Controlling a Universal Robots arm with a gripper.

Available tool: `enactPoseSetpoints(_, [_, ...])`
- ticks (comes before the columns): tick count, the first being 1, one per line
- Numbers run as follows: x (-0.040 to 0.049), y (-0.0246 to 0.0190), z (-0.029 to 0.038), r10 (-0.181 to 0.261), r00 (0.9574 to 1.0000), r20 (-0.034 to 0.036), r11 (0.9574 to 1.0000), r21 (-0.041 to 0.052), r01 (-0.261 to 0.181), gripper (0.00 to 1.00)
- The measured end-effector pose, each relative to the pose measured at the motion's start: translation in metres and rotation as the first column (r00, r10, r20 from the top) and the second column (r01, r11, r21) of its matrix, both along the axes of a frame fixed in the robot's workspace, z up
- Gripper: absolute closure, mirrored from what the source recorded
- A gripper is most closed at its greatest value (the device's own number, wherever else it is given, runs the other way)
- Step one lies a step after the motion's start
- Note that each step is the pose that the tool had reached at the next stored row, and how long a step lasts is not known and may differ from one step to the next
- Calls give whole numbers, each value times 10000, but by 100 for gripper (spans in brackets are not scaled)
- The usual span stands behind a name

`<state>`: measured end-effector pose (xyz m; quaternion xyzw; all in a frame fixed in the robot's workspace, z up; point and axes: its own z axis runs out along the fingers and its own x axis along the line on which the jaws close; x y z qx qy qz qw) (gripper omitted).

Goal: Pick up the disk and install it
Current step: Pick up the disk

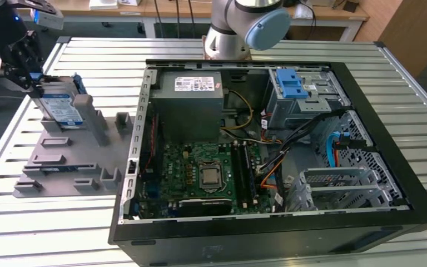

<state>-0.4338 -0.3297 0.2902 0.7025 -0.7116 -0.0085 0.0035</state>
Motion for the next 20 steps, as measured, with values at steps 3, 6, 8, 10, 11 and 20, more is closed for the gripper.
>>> enactPoseSetpoints(3, [0,0,0,0,10000,0,10000,0,0,56])
enactPoseSetpoints(6, [0,0,0,0,10000,-1,10000,-1,0,64])
enactPoseSetpoints(8, [0,0,-1,0,10000,0,10000,0,0,64])
enactPoseSetpoints(10, [0,0,-1,0,10000,-1,10000,0,0,64])
enactPoseSetpoints(11, [0,0,-1,0,10000,-1,10000,0,0,64])
enactPoseSetpoints(20, [0,0,19,0,10000,2,10000,-5,0,64])
